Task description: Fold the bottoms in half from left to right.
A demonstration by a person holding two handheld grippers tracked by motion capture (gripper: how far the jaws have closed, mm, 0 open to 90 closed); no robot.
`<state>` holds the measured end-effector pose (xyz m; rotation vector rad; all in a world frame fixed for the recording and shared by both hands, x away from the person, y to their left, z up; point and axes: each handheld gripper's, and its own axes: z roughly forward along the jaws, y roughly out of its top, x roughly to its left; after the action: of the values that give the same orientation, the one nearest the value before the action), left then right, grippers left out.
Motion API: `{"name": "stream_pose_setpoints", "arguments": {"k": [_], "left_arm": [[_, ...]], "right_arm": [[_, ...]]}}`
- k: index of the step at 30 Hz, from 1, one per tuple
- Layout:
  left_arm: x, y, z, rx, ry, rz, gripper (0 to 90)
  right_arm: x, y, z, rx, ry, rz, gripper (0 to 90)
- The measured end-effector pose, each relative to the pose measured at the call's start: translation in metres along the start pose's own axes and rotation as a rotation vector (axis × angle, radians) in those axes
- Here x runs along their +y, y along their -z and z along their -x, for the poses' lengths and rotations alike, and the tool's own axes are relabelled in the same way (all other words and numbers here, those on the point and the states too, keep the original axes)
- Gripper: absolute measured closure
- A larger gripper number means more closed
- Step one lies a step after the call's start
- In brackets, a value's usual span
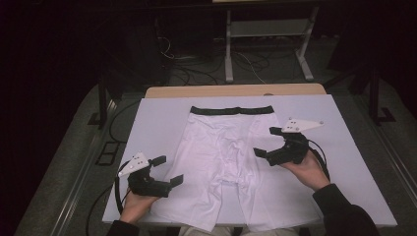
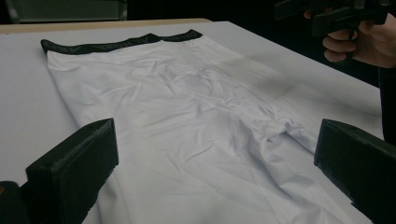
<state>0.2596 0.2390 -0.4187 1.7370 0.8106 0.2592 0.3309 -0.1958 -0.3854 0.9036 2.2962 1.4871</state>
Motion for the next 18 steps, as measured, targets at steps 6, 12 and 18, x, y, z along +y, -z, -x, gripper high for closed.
{"name": "stream_pose_setpoints", "arguments": {"k": [6, 12, 18], "left_arm": [[0.0, 0.0, 0.0, -0.003, 0.001, 0.002, 0.0], [0.0, 0.0, 0.0, -0.004, 0.0, 0.001, 0.0], [0.0, 0.0, 0.0, -0.005, -0.002, 0.0, 0.0]], "right_arm": [[0.003, -0.011, -0.001, 0.014, 0.001, -0.009, 0.0], [0.009, -0.021, -0.001, 0.025, 0.011, -0.019, 0.0], [0.015, -0.028, -0.002, 0.032, 0.019, -0.02, 0.0]]}}
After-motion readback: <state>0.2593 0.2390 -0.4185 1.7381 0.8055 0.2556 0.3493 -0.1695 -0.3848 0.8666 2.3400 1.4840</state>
